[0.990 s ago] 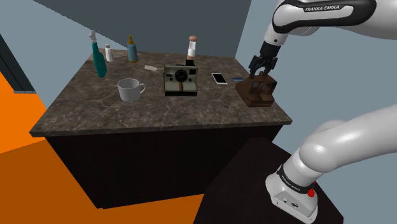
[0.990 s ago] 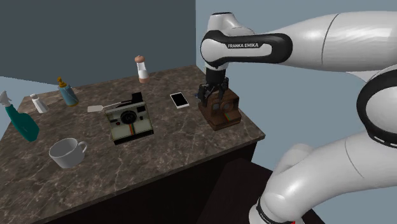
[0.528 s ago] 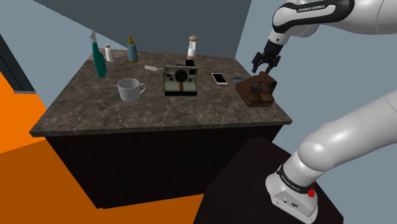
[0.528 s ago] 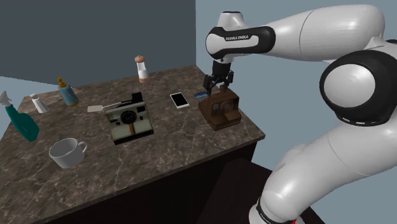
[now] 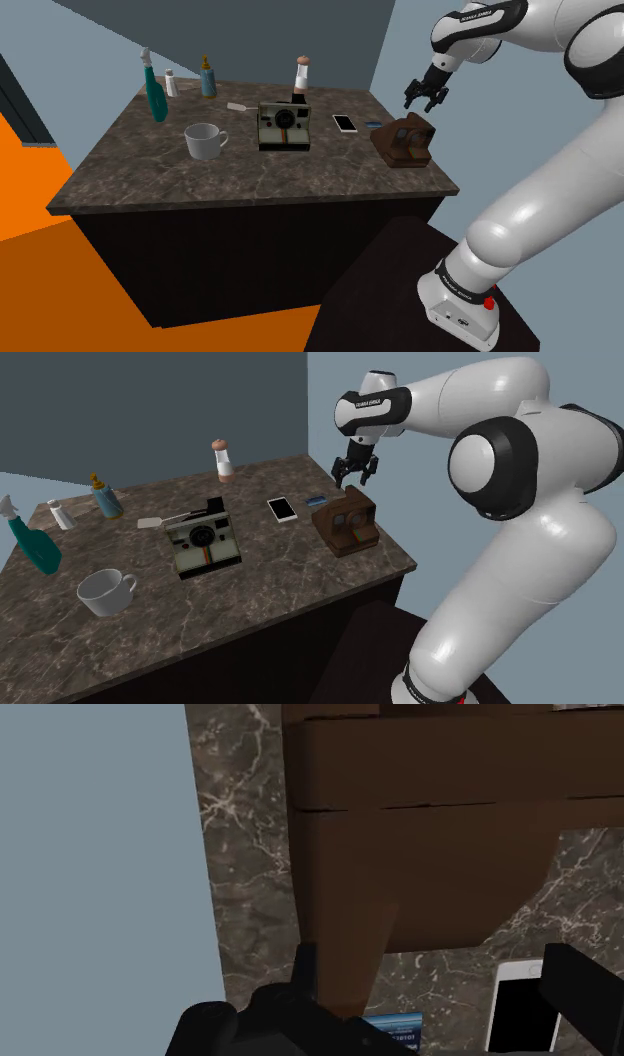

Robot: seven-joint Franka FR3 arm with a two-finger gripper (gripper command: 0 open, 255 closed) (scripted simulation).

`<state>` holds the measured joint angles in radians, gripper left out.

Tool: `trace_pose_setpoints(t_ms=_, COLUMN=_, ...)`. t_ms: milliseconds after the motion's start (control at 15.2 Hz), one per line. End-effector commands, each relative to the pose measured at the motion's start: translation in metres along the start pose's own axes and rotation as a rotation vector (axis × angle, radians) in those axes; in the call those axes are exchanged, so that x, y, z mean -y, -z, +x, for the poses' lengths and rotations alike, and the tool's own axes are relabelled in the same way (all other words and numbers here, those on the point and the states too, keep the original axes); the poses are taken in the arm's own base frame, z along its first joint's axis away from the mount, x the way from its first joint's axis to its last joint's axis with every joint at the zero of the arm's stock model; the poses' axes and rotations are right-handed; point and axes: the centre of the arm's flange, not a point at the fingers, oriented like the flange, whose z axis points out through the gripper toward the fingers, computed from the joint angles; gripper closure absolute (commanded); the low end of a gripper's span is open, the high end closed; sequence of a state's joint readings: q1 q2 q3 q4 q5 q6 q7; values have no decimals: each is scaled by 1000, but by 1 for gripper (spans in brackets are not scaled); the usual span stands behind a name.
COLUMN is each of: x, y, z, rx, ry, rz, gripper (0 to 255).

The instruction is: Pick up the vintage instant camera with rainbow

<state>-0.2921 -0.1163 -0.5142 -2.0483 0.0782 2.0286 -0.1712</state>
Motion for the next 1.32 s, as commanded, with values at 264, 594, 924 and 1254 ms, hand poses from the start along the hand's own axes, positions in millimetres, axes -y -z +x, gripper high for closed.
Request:
trace_pose_setpoints(t_ms=264, x=-31, y=-16, z=17, rx=-29, ry=-55, rz=6, gripper=0)
trace_pose_setpoints(t_ms=594, x=-34, y=-40, z=14, rx=-29, ry=-55, rz=6, gripper=0)
trace_pose_setpoints(t_ms=924, x=-34, y=-40, z=15, rx=-29, ry=-55, rz=5, gripper=255)
trace_pose_setpoints(t_ms=1254, x=-34, y=-40, z=15, rx=-29, ry=-55, rz=5, gripper=255)
